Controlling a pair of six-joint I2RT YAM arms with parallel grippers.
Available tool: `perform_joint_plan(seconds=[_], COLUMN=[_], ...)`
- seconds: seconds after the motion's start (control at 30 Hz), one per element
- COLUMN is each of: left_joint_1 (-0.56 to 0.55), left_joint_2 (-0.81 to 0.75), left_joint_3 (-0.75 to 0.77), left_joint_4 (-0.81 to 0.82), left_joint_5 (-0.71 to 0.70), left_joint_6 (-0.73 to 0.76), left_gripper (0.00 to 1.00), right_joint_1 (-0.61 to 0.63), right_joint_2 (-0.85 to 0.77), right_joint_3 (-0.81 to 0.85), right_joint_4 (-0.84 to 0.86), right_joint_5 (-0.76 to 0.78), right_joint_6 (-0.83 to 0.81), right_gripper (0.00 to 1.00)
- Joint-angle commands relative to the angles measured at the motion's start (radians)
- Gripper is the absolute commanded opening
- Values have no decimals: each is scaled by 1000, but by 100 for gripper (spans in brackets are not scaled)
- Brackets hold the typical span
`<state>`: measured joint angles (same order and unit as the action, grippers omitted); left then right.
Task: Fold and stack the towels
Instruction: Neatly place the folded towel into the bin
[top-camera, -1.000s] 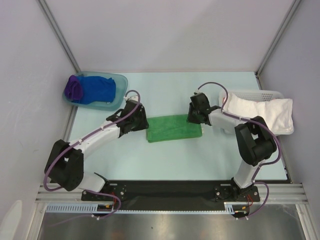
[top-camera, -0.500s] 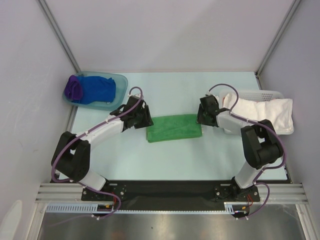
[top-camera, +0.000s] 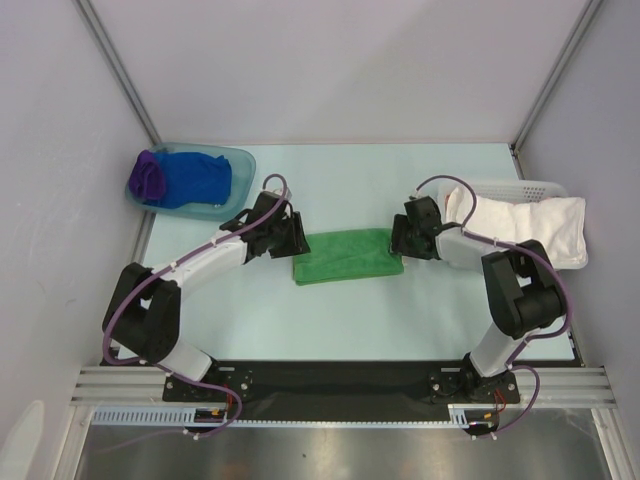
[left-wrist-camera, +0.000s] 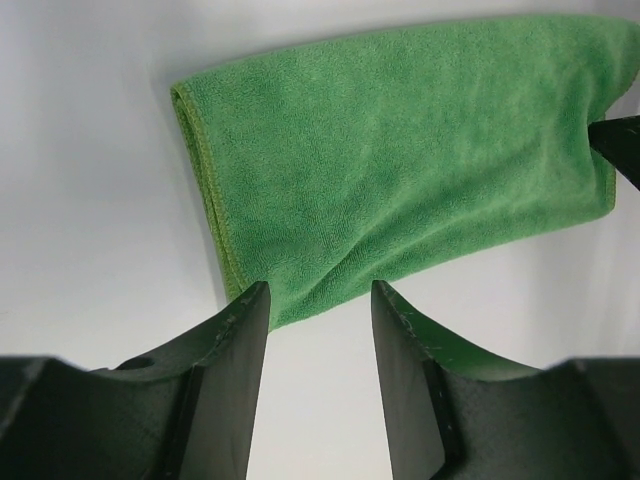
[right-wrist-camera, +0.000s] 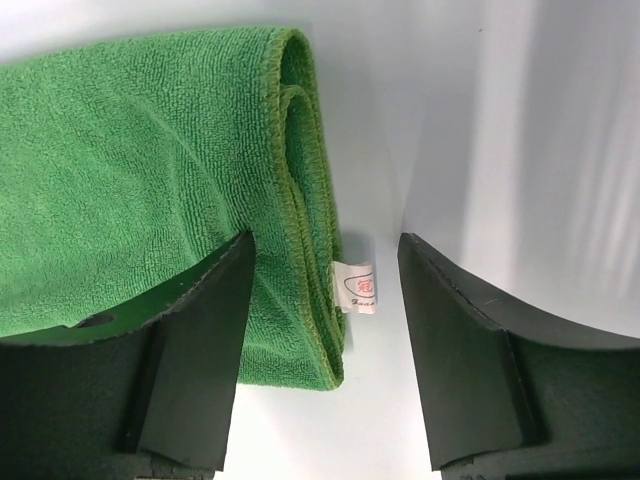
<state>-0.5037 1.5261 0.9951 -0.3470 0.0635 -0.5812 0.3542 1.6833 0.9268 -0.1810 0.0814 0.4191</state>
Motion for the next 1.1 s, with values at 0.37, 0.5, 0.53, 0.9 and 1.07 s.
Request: perform_joint_plan(seconds=[0.37,0.5,0.53,0.9,1.07], left_joint_1=[-1,-1,-2,-1,17], left_joint_2=[-55,-57,-57,-118,-179], left_joint_3=[5,-7,-10,20,50], left_joint_4=[14,26,26,-23,-67], left_joint_5=[62,78,79,117,140], left_joint_6=[50,50,50,66,101], left_gripper=[52,52,52,51,52], right_joint_1=[81,86,89,138,189], right_joint_2=[78,111,115,101,84], right_joint_3=[-3,0,-5,62,132], right_joint_4=[32,34,35,-63,-190], right_joint_5=[26,41,44,199,383], right_joint_6=[-2,12,15,26,-3], right_gripper=[61,53,50,14,0])
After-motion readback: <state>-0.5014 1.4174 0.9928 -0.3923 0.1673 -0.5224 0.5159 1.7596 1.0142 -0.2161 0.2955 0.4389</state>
